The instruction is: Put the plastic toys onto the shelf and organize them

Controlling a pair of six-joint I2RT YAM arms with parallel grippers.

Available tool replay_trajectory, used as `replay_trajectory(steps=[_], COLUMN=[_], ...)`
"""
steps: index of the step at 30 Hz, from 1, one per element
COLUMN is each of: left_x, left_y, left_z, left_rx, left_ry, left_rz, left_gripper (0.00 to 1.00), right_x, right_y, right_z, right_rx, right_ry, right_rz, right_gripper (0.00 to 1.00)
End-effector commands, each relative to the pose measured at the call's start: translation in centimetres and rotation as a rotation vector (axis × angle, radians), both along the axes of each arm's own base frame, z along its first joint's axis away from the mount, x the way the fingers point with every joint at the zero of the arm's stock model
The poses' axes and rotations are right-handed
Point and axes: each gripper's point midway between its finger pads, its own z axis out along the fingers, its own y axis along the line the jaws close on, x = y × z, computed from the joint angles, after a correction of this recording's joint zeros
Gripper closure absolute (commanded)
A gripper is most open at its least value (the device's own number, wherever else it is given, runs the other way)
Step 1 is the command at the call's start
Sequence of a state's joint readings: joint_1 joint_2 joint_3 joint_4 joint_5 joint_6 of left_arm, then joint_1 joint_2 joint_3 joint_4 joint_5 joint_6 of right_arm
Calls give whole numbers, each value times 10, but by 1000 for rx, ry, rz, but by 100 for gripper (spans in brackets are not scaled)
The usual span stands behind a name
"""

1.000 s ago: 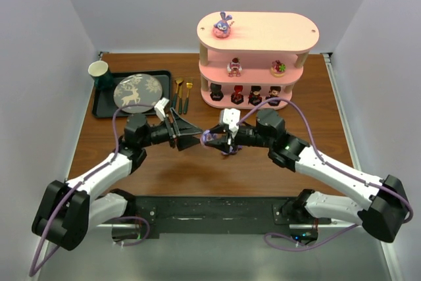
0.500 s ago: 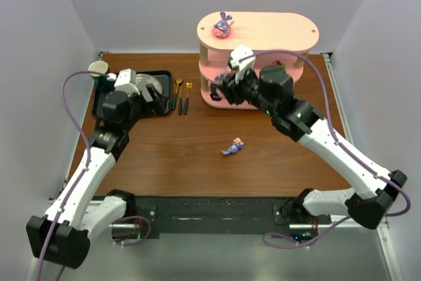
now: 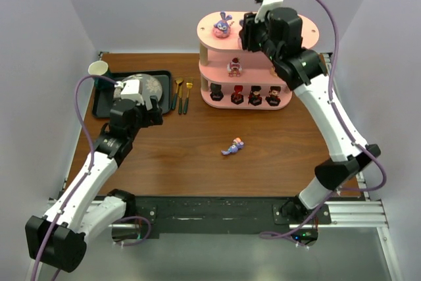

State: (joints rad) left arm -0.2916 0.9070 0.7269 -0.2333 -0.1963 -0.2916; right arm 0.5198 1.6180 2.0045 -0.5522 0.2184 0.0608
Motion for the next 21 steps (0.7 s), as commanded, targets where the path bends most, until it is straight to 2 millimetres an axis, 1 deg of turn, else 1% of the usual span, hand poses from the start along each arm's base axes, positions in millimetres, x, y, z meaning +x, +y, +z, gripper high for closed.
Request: replay_trajectory(steps=[1,2,3,4,7,10,15,19,21], left_x=[2,2,2,2,2,2,1,1,1], left_y=[1,2,2,1,0,-2,-4,-4,-4], left_z=[8,8,8,6,6,5,4,3,3], left_rx=[34,36,37,39,36,35,31,30,30], left_ry=[-37,-39,-38,-34,-32,-30,-29,-27,-27], left_rz=[2,3,4,2,-3,-12,-20,-21,-20], left_gripper=[2,2,2,2,2,2,3,3,3], right_x=[13,20,31,32,44,51,56,60,63], right_y=[-19,-22,-21,-23,-25,-25,-17,-14,-12], right_z=[44,42,33,38,33,28,26,18,11], right_rx=[124,133,141,154,197,220,252,269,275], right_ry=[-36,-24,5,3,23,35,49,75,96], right_rz=[-48,-47,-52,-52,-41,-33,-3,-2,-7], right_gripper=[100,100,100,100,100,100,100,100,100])
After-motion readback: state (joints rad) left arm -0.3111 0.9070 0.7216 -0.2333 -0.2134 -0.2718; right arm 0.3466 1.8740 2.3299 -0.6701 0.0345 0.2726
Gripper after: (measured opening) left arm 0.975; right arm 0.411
